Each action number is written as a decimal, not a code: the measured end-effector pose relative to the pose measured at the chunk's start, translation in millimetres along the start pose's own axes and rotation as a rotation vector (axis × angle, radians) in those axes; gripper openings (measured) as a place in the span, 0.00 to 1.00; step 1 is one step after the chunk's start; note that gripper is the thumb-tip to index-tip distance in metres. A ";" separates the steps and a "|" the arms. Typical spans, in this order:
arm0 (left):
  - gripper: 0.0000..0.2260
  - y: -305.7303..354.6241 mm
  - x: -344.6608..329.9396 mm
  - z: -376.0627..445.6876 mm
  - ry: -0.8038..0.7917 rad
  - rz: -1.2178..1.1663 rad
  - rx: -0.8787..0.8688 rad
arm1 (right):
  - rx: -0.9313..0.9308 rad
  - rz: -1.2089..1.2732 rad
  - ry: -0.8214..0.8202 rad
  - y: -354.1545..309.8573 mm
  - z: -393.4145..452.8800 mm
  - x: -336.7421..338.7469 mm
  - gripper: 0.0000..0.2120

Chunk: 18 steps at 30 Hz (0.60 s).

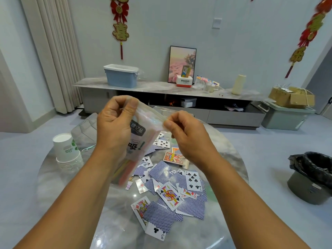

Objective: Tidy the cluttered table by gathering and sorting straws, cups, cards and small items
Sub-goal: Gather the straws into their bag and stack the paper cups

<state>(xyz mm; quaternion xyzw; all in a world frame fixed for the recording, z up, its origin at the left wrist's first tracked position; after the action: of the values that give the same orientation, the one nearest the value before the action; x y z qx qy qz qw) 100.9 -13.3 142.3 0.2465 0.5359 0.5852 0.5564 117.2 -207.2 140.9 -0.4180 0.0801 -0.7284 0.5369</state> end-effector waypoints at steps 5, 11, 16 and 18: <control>0.03 2.6 -9.9 1.1 -0.124 -0.004 0.005 | -0.013 -0.007 0.053 2.7 -2.8 10.7 0.08; 0.09 -1.3 -9.6 3.3 -0.142 0.105 0.067 | 0.064 0.005 0.181 -9.2 -5.7 13.4 0.13; 0.09 10.4 -8.3 0.0 -0.102 0.074 -0.001 | 0.116 0.000 0.233 -13.8 -4.7 19.1 0.12; 0.09 16.3 -14.2 -3.2 -0.128 0.101 -0.040 | 0.156 0.023 0.215 -20.4 -0.4 17.3 0.07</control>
<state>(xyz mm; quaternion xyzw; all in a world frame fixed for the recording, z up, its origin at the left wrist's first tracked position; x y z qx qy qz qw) 95.4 -24.4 160.4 0.2988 0.4742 0.6061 0.5643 101.1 -213.6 161.2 -0.2934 0.0851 -0.7667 0.5646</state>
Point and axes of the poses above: each hand's wrist, its own z-axis towards the middle knuckle, its own x-axis out of the back of the hand, y = z × x, the point moved 10 cm from there along z, towards the middle knuckle, and after that the axes turned 13 degrees about x, right-handed, at the moved point
